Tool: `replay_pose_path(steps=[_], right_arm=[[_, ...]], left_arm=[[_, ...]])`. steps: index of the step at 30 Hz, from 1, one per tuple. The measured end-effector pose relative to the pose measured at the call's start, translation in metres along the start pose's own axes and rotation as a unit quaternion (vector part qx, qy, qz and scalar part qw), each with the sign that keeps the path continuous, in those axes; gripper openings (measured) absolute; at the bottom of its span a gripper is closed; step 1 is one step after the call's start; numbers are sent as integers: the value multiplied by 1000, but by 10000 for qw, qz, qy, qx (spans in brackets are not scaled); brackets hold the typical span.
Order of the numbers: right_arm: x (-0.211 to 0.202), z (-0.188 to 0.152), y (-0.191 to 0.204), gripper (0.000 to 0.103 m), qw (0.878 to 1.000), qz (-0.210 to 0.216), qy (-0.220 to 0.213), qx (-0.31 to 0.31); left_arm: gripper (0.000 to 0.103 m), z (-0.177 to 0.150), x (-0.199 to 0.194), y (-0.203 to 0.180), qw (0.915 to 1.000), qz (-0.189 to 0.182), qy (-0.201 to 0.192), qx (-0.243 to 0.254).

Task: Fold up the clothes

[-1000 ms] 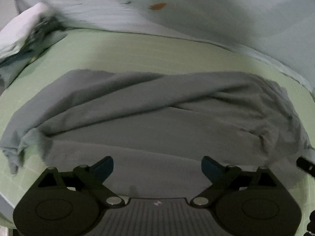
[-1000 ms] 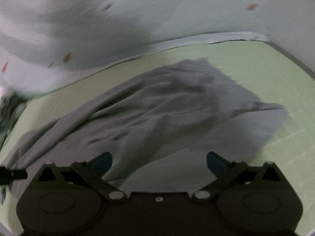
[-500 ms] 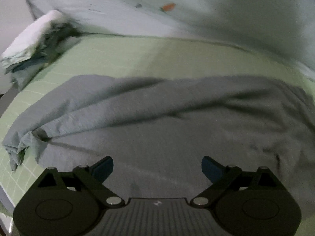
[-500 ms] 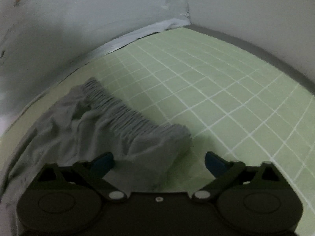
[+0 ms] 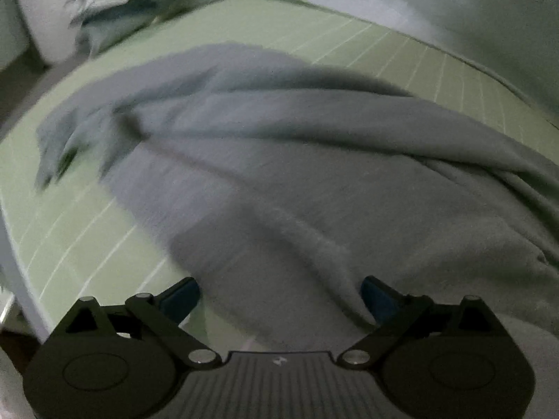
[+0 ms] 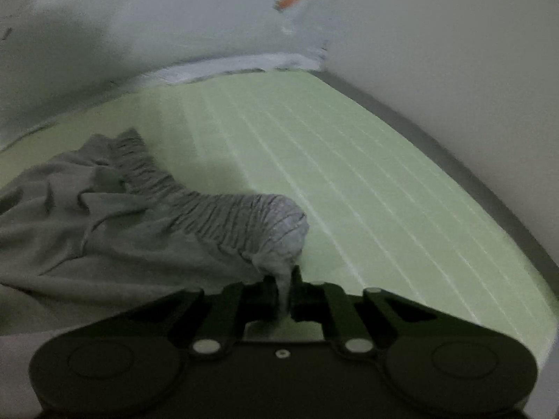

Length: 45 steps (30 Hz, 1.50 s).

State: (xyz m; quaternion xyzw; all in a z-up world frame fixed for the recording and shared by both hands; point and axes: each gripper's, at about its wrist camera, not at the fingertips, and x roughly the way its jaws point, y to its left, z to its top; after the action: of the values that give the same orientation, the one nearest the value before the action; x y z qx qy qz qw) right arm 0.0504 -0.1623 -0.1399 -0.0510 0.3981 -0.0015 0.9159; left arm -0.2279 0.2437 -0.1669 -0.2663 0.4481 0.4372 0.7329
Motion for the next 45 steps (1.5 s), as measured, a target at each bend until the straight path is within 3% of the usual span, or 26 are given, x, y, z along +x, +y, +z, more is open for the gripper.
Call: replay_pose_path(steps=[3,5,6,8,11,13,16,19,24,28,31,34,36,37,38,39,41,45], right_arm=[[-13,-12,11,13,9977,-569,86,-361],[-27,-19,28,48,9928,-1007,-50,-640],[-37,-22,39,56,9895,-1198,-208,-785],[-57,-28,65,71,9844,-1186,-589,-1162],[-80,-36,123,86,9757,-662,-995,-1837],[-88,-37,165,87,9720,-275,-1041,-2088],[-98,-37,227,88,9750,620,-980,-1898],[-105,-41,294,88,9698,1418,-820,-1808],[-123,-58,389,88,9398,2501,-720,-2216],[-123,-70,434,85,9244,3006,-286,-2332],[-116,-75,449,75,9248,3168,103,-2103],[-113,-79,457,65,9222,3256,228,-2072],[-112,-79,461,45,9170,3310,185,-2220],[-112,-76,463,27,9122,3390,206,-2293],[-110,-72,466,13,9076,3494,239,-2314],[-109,-68,467,6,9041,3597,267,-2290],[-107,-60,471,1,8992,3770,284,-2204],[-110,-34,474,0,8949,4001,73,-1976]], left_arm=[[101,-14,-11,22,9998,-16,129,131],[100,-20,-17,37,9998,-38,127,152],[100,-21,-18,47,9999,-99,83,95],[100,-19,-20,66,9994,-322,-62,-92],[100,-6,-20,90,9964,-657,-326,-432],[100,7,-15,105,9937,-765,-475,-666],[100,26,-5,128,9885,-831,-629,-1099],[100,36,9,150,9799,-914,-674,-1641],[100,50,15,171,9661,-833,-886,-2277],[99,59,19,189,9573,-825,-962,-2599],[94,66,20,201,9527,-744,-1055,-2752],[73,69,22,207,9525,-569,-1119,-2774],[52,70,22,210,9500,-447,-1142,-2870],[44,70,23,212,9486,-387,-1129,-2930],[27,71,24,213,9475,-328,-1087,-2990],[10,72,26,213,9473,-276,-1033,-3020],[0,71,28,212,9479,-149,-985,-3026],[0,68,27,210,9480,-10,-1035,-3009]])
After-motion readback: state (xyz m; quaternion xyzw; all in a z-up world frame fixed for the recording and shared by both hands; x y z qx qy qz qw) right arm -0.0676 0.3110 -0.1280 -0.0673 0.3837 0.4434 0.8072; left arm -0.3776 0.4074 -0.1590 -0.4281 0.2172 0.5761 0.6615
